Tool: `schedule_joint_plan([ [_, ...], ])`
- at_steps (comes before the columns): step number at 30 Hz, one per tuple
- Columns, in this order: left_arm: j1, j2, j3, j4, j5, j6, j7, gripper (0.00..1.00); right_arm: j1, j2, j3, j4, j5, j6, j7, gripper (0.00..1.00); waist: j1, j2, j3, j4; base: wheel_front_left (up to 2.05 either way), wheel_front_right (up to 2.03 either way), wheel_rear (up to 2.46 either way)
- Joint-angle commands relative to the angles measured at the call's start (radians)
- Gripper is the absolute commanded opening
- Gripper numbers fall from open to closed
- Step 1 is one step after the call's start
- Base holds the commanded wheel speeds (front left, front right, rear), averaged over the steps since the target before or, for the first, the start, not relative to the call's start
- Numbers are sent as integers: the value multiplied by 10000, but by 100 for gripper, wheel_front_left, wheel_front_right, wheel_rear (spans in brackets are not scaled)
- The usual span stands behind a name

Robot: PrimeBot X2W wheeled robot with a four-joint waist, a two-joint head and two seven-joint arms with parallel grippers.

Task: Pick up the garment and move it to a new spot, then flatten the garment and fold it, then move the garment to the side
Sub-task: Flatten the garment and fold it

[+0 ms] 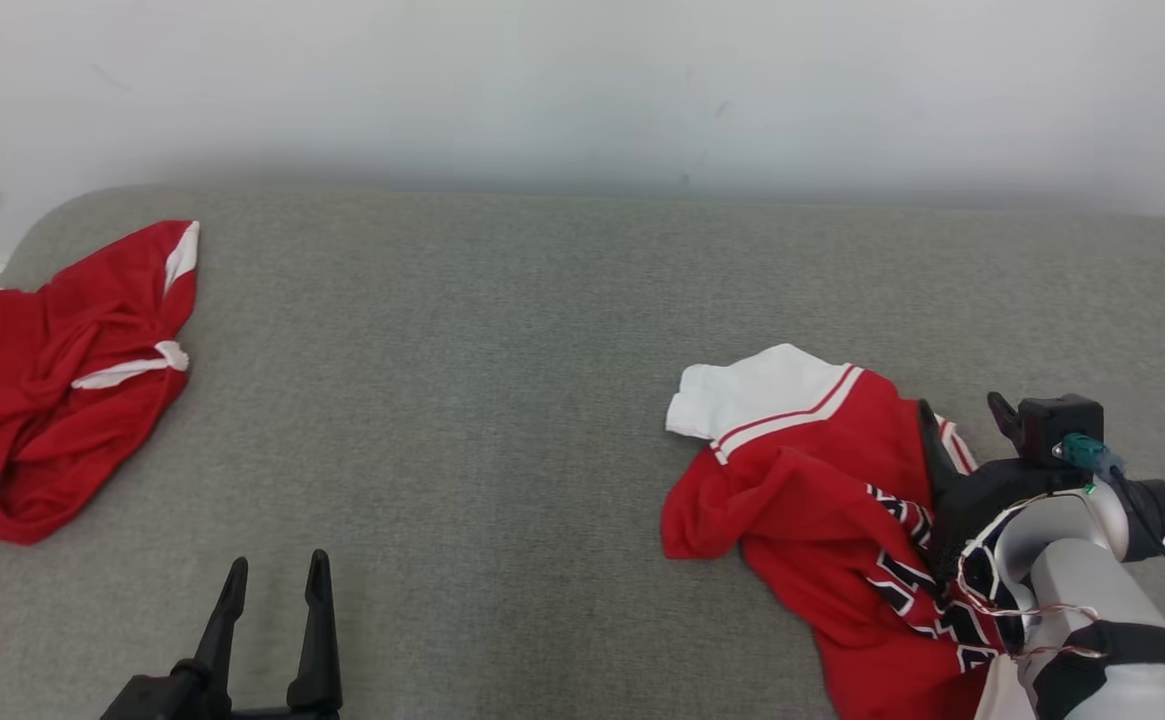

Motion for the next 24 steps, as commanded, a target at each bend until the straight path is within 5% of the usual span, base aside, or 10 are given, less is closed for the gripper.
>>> schedule_joint_plan([
  [1, -95, 1, -11, 29, -1, 20, -36, 100, -171, -99, -38, 275, -105, -22, 18, 100, -1, -1, 68, 190, 0, 0, 0],
  [15, -209, 3, -71, 21, -31, 20, -36, 100, -1197, -170, -517, 3621, -517, -23, 779, 100, -1, -1, 271, 671, 0, 0, 0],
  [16, -245, 3, -82, 28, -45, 20, -36, 100, -1236, -173, -525, 3710, -531, -23, 904, 32, -1, -1, 297, 701, 0, 0, 0],
  [17, -280, 3, -106, 33, -61, 20, -36, 100, -1278, -192, -547, 3792, -520, -23, 1039, 0, -1, -1, 336, 741, 0, 0, 0],
  [24, -399, 3, -113, 90, -132, 20, -36, 100, -2231, -505, -869, 3579, -576, -23, 169, 0, -1, -1, 577, 906, 0, 0, 0],
])
